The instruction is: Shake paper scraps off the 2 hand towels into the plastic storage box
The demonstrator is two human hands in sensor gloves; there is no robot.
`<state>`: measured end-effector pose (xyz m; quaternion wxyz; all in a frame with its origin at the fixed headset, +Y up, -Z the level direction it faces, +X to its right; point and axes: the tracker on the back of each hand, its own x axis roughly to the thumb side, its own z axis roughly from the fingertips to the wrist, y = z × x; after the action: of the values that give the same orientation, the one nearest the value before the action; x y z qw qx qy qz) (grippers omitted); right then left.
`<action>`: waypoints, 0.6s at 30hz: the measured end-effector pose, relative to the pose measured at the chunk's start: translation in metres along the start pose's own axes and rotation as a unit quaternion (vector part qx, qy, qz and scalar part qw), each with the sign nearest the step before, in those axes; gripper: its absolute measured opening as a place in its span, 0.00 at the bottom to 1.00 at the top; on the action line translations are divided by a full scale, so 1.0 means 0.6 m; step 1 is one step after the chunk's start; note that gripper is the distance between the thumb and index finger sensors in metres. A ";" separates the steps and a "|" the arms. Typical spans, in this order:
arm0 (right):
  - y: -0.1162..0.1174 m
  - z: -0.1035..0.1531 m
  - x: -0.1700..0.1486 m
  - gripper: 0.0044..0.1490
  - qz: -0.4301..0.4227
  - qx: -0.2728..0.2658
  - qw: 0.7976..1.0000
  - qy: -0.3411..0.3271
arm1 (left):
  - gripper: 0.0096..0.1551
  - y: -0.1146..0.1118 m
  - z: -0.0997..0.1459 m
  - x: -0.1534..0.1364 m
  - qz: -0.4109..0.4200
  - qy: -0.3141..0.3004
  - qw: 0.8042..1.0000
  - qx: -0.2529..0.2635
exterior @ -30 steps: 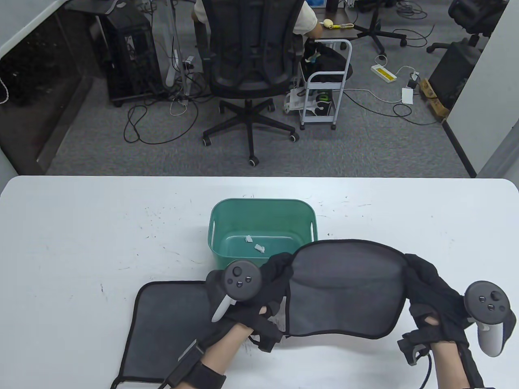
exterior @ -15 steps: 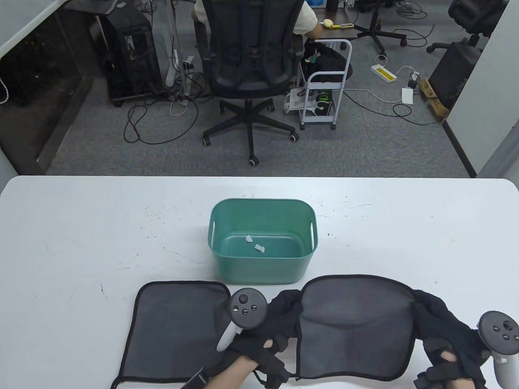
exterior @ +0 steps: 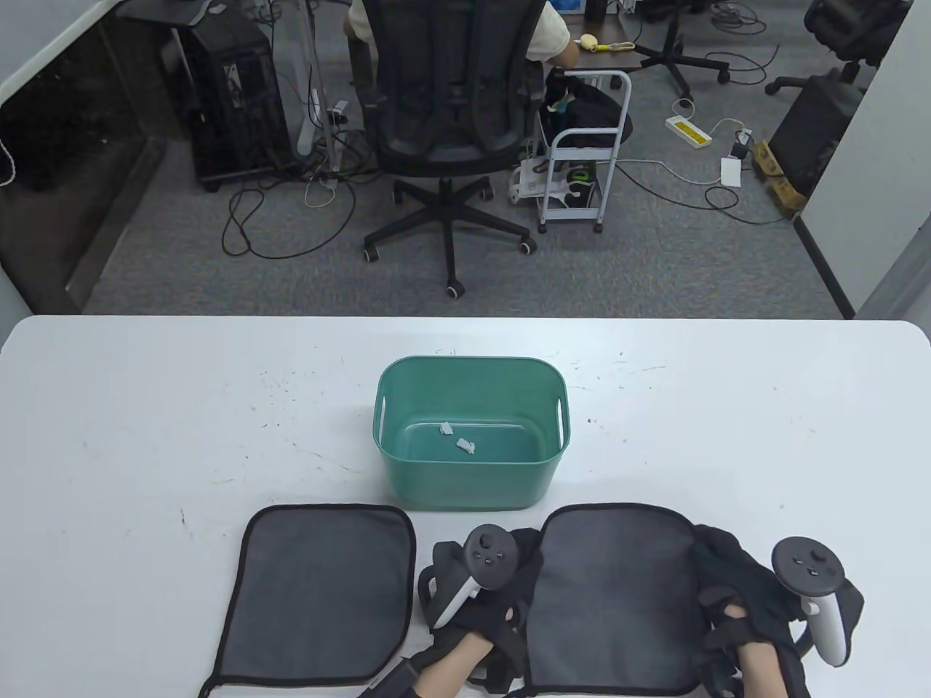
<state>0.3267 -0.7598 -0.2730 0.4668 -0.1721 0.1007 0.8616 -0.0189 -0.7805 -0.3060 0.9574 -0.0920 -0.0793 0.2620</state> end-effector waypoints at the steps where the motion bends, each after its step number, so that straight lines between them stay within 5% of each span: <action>1: 0.003 -0.003 -0.001 0.25 -0.001 0.000 1.000 0.002 | 0.22 -0.002 -0.002 -0.002 -0.001 0.007 1.000 -0.002; 14: 0.021 -0.012 -0.014 0.26 0.007 -0.045 0.999 -0.004 | 0.31 -0.002 -0.014 -0.015 0.023 0.037 0.999 -0.024; 18: 0.017 -0.005 -0.013 0.35 0.008 -0.054 0.998 -0.013 | 0.35 0.001 -0.011 -0.022 0.046 0.030 0.998 -0.032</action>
<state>0.3226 -0.7724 -0.2729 0.4511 -0.1852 0.0491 0.8717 -0.0290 -0.7874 -0.3140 0.9429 -0.1340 -0.0545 0.3002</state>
